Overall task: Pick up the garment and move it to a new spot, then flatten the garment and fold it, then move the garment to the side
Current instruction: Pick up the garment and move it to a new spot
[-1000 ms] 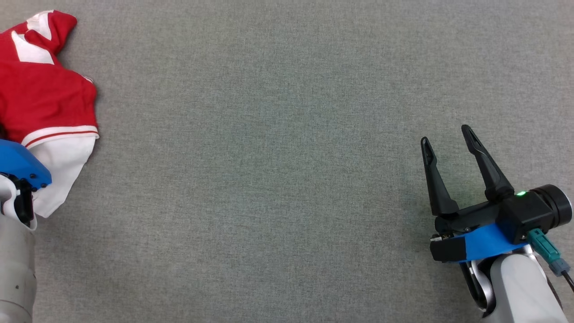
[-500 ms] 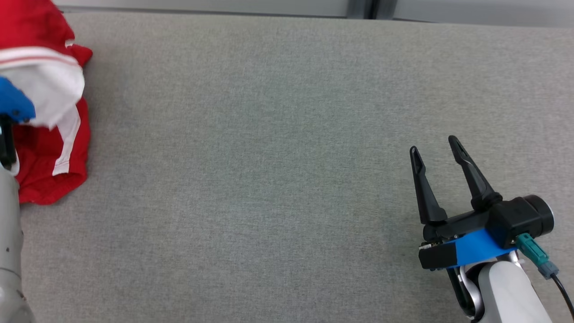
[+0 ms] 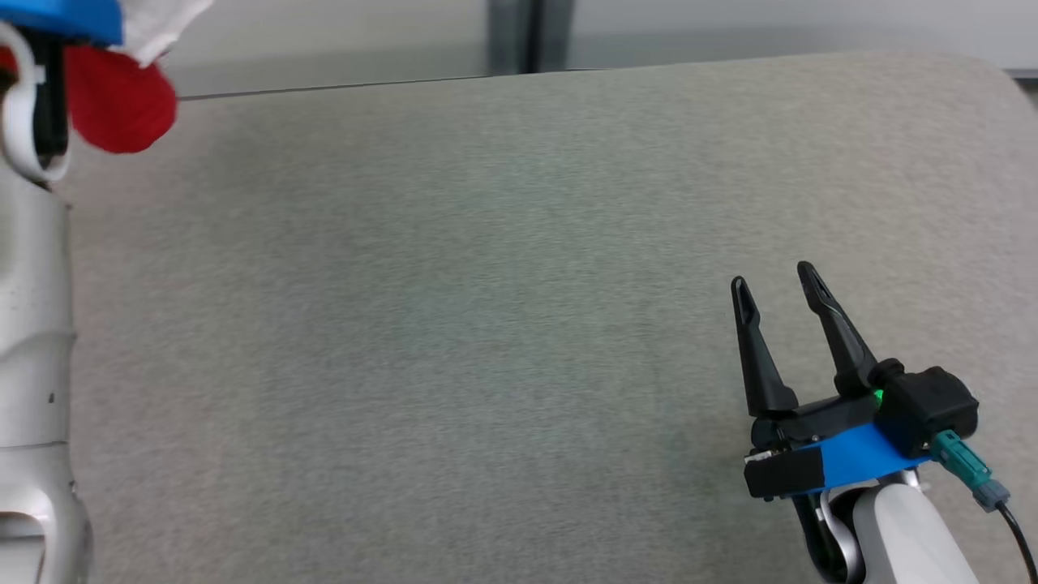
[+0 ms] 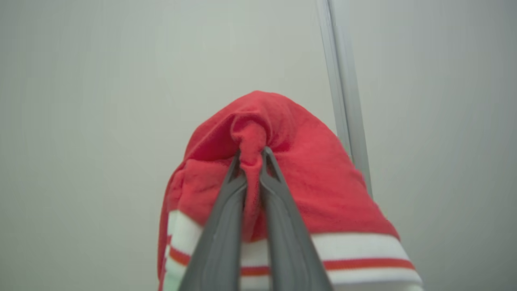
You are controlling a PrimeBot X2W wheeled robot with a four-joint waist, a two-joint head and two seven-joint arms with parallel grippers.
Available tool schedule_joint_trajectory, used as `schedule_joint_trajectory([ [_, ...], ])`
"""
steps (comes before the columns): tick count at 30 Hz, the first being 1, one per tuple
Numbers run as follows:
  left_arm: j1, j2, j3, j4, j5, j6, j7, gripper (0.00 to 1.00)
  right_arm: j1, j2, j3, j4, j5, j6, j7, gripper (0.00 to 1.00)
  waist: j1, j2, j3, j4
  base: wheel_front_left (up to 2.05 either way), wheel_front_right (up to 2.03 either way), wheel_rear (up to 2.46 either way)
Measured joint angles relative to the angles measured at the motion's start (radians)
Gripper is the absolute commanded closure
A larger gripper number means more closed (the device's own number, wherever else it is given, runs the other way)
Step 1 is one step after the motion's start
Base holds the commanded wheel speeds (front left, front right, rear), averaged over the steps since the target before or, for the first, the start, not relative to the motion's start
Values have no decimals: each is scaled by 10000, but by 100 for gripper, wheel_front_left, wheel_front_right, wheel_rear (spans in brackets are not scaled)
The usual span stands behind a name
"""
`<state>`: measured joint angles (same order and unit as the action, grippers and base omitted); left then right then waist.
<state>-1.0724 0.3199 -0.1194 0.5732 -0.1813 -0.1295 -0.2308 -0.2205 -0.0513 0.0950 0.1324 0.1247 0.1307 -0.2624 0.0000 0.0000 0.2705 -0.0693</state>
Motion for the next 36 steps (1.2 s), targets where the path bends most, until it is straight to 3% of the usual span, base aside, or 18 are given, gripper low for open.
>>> schedule_joint_trajectory([
  [7,34,-355,-1131,-1515,-773,-2,662,100,12,10,234,-38,466,0,0,0,0,0,-112,-1146,0,0,0],
  [15,1182,-865,-1967,-1636,-1289,-2,882,100,73,12,349,-59,637,0,0,0,0,0,-336,-1883,0,0,0],
  [24,3089,-1551,-2930,-675,-1730,-2,543,100,157,13,274,10,698,0,-2,0,0,0,-431,-1706,0,0,0],
  [36,5195,-2242,-5304,963,-2337,-2,92,100,212,19,242,184,548,0,-2,0,0,0,-602,-1222,0,0,0],
])
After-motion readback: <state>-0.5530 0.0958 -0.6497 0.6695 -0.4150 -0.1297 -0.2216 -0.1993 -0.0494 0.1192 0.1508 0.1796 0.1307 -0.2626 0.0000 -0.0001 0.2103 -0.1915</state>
